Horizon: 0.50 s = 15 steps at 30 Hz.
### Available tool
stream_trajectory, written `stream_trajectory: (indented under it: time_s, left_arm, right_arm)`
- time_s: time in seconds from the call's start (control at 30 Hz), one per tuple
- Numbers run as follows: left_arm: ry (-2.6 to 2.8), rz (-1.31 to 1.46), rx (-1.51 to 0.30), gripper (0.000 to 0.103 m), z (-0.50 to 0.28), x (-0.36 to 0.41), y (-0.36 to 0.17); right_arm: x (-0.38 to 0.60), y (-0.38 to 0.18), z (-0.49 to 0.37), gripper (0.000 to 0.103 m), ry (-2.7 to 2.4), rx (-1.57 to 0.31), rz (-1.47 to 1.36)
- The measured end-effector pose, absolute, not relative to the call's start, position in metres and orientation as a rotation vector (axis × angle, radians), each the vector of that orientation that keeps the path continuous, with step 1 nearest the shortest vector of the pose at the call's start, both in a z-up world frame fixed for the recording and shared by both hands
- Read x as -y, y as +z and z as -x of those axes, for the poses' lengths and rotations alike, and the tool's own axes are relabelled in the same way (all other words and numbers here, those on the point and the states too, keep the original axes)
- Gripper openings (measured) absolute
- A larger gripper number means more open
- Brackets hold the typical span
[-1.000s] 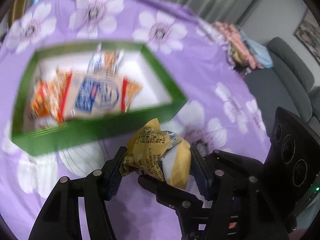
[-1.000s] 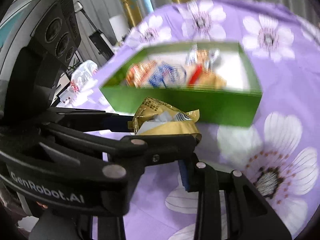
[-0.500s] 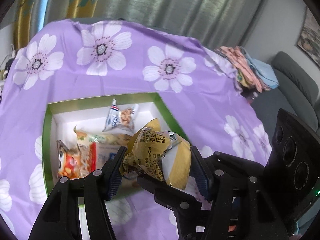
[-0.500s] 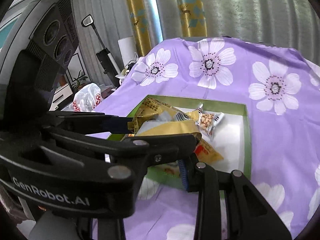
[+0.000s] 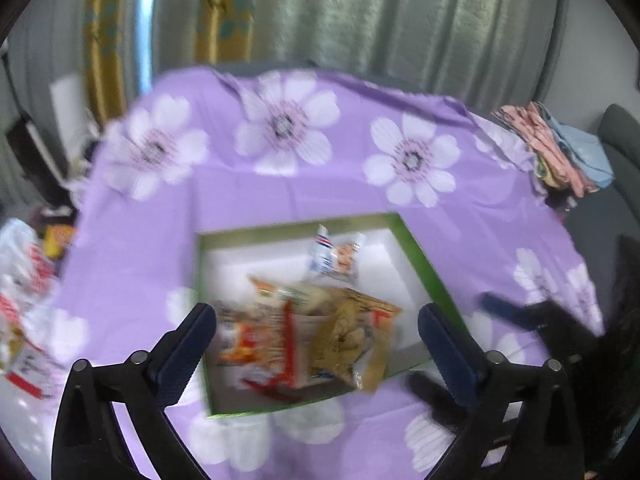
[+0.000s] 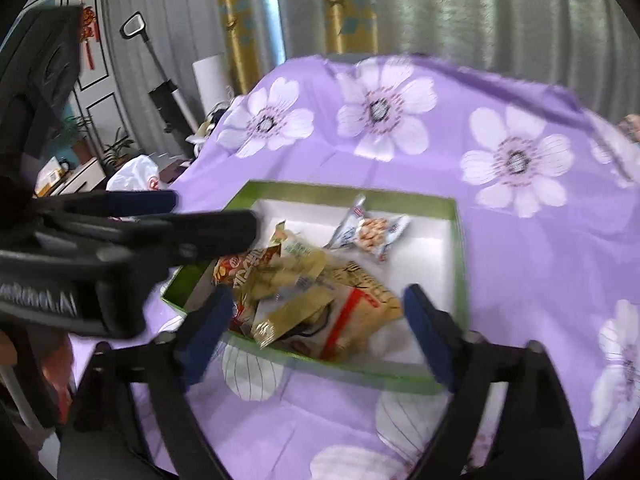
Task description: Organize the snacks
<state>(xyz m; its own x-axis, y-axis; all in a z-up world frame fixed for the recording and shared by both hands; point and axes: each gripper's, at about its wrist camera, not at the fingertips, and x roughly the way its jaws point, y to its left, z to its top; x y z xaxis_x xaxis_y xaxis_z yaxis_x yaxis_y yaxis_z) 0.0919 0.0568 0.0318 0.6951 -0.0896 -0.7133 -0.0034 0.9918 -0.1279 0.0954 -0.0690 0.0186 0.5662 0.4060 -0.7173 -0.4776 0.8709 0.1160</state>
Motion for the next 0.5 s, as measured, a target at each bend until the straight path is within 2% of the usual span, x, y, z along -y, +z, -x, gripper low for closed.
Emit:
stream_trajectory:
  time_s: [0.1,0.5]
  left_arm:
    - [0.012,0.086,-0.778,0.102,-0.073,-0.059,0.05]
    - [0.054,0.078,-0.741,0.102,-0.031,-0.054,0.091]
  right_arm:
    - [0.078,0.046,-0.079,0.102,0.491,-0.769,0.121]
    - [0.095,0.116,-0.039,0.102,0.432,-0.689,0.178]
